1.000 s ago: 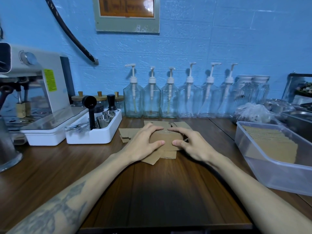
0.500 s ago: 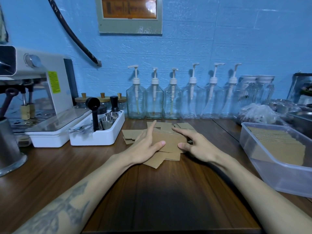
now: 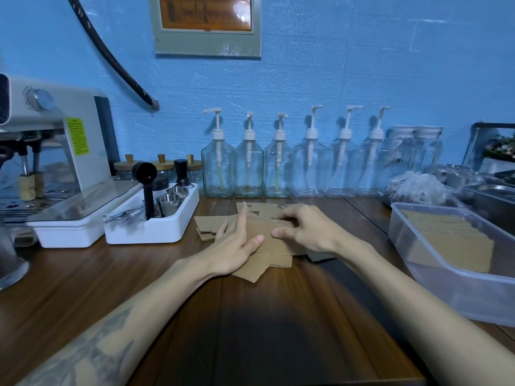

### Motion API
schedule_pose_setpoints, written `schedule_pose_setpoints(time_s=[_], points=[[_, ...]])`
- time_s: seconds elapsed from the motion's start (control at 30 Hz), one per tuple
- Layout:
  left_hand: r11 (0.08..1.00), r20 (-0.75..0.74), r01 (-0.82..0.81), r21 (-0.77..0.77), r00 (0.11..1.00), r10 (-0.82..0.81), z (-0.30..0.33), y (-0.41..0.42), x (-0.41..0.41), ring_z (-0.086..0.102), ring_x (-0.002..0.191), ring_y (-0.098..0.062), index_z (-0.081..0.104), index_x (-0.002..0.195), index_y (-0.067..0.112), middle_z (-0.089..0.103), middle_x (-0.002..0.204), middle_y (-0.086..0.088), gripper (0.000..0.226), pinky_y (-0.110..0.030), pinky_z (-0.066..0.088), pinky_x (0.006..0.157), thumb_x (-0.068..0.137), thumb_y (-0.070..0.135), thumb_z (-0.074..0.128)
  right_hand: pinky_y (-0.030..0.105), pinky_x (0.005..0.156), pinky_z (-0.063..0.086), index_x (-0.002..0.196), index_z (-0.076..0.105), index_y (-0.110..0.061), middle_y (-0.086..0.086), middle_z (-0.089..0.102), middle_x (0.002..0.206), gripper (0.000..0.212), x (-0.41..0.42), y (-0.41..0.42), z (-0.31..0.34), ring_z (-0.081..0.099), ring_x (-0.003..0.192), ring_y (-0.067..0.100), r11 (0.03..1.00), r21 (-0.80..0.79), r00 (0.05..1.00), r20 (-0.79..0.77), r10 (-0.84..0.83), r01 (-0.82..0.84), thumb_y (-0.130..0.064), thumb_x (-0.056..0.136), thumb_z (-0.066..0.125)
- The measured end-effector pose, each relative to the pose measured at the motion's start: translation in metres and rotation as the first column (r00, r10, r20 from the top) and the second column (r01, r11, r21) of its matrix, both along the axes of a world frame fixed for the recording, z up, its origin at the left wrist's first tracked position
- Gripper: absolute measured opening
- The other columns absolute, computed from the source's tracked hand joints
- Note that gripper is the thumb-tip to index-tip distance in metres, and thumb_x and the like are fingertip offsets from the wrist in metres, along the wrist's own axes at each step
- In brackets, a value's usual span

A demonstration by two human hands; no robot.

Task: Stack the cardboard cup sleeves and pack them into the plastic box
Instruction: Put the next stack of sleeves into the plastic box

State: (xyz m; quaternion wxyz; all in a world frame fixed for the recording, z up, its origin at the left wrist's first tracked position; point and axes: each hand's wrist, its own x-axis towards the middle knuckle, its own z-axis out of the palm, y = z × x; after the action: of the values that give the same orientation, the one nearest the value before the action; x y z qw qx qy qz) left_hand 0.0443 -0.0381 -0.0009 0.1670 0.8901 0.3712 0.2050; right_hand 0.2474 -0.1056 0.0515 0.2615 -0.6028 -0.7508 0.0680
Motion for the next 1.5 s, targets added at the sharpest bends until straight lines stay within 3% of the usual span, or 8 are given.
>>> schedule_pose_setpoints(time_s=[0.13, 0.3, 0.57, 0.8, 0.9, 1.1, 1.33, 1.5], points=[[1.000, 0.066, -0.021, -0.023, 0.998, 0.023, 0.004, -0.001, 0.000, 0.000, 0.148, -0.006, -0.015, 0.154, 0.029, 0.007, 0.165, 0.002, 0.079, -0.029, -0.006, 0.118, 0.099, 0.058, 0.034, 0.034, 0.088, 0.051, 0.110, 0.070, -0.023, -0.006, 0.071, 0.107, 0.030, 0.001, 0.001, 0.000, 0.063, 0.098, 0.014, 1.000, 0.019, 1.000, -0.026, 0.003, -0.003, -0.042, 0.087, 0.071], [0.997, 0.213, 0.028, -0.072, 0.977, -0.012, 0.015, -0.007, -0.002, 0.027, 0.145, -0.014, -0.006, 0.152, 0.043, 0.021, 0.161, 0.012, 0.085, -0.031, 0.023, 0.114, 0.091, 0.064, 0.049, 0.044, 0.093, 0.050, 0.118, 0.066, -0.022, -0.003, 0.069, 0.116, 0.036, 0.001, -0.008, 0.004, 0.062, 0.105, 0.018, 0.999, 0.037, 0.999, 0.024, -0.030, 0.029, -0.044, 0.089, 0.065], [0.998, 0.321, 0.063, -0.029, 0.946, -0.051, 0.030, -0.024, 0.011, 0.042, 0.129, -0.006, 0.012, 0.154, 0.027, 0.042, 0.146, 0.006, 0.083, -0.030, 0.032, 0.108, 0.091, 0.054, 0.059, 0.041, 0.091, 0.052, 0.112, 0.067, -0.026, -0.005, 0.069, 0.108, 0.026, 0.035, -0.059, 0.040, 0.063, 0.100, 0.015, 0.982, 0.105, 0.986, -0.075, -0.147, 0.154, -0.039, 0.090, 0.066], [0.985, 0.335, 0.173, -0.012, 0.929, -0.159, 0.036, -0.053, 0.083, 0.050, 0.120, -0.007, 0.044, 0.138, 0.024, 0.051, 0.129, 0.009, 0.050, -0.031, 0.040, 0.105, 0.094, 0.042, 0.060, 0.016, 0.077, 0.045, 0.107, 0.069, -0.020, -0.003, 0.071, 0.102, 0.021, 0.101, -0.124, 0.071, 0.064, 0.096, 0.014, 0.941, 0.145, 0.949, -0.126, -0.290, 0.306, -0.032, 0.090, 0.069], [0.977, 0.344, 0.215, 0.012, 0.916, -0.206, 0.041, -0.067, 0.126, 0.054, 0.116, -0.008, 0.056, 0.125, 0.027, 0.052, 0.123, 0.008, 0.034, -0.038, 0.044, 0.105, 0.094, 0.039, 0.061, 0.026, 0.081, 0.046, 0.106, 0.070, -0.020, -0.002, 0.072, 0.102, 0.020, 0.129, -0.150, 0.078, 0.063, 0.095, 0.014, 0.919, 0.160, 0.932, -0.109, -0.345, 0.359, -0.031, 0.089, 0.069], [0.970, 0.385, 0.244, -0.001, 0.895, -0.225, 0.043, -0.101, 0.200, 0.059, 0.109, -0.012, 0.058, 0.125, 0.024, 0.057, 0.125, 0.003, 0.037, -0.037, 0.046, 0.101, 0.092, 0.040, 0.062, 0.027, 0.079, 0.040, 0.109, 0.066, -0.019, 0.000, 0.068, 0.107, 0.020, 0.176, -0.191, 0.075, 0.060, 0.098, 0.016, 0.906, 0.094, 0.911, -0.055, -0.410, 0.413, -0.027, 0.091, 0.068], [0.954, 0.408, 0.263, -0.144, 0.894, -0.185, 0.035, -0.112, 0.233, 0.054, 0.109, -0.006, 0.060, 0.115, 0.033, 0.060, 0.122, 0.007, 0.023, -0.010, 0.033, 0.077, 0.093, 0.035, 0.057, 0.033, 0.085, 0.048, 0.109, 0.065, -0.015, 0.002, 0.069, 0.106, 0.019, 0.204, -0.208, 0.062, 0.062, 0.098, 0.018, 0.902, -0.004, 0.902, -0.006, -0.432, 0.432, -0.025, 0.093, 0.066], [0.943, 0.458, 0.287, -0.169, 0.870, -0.182, 0.035, -0.107, 0.230, 0.058, 0.108, -0.008, 0.064, 0.114, 0.032, 0.063, 0.117, 0.008, 0.024, -0.025, 0.041, 0.092, 0.091, 0.029, 0.059, 0.029, 0.085, 0.043, 0.106, 0.064, -0.022, -0.005, 0.066, 0.099, 0.019, 0.210, -0.202, 0.051, 0.059, 0.097, 0.016, 0.891, -0.043, 0.891, 0.080, -0.448, 0.452, -0.031, 0.090, 0.070]])
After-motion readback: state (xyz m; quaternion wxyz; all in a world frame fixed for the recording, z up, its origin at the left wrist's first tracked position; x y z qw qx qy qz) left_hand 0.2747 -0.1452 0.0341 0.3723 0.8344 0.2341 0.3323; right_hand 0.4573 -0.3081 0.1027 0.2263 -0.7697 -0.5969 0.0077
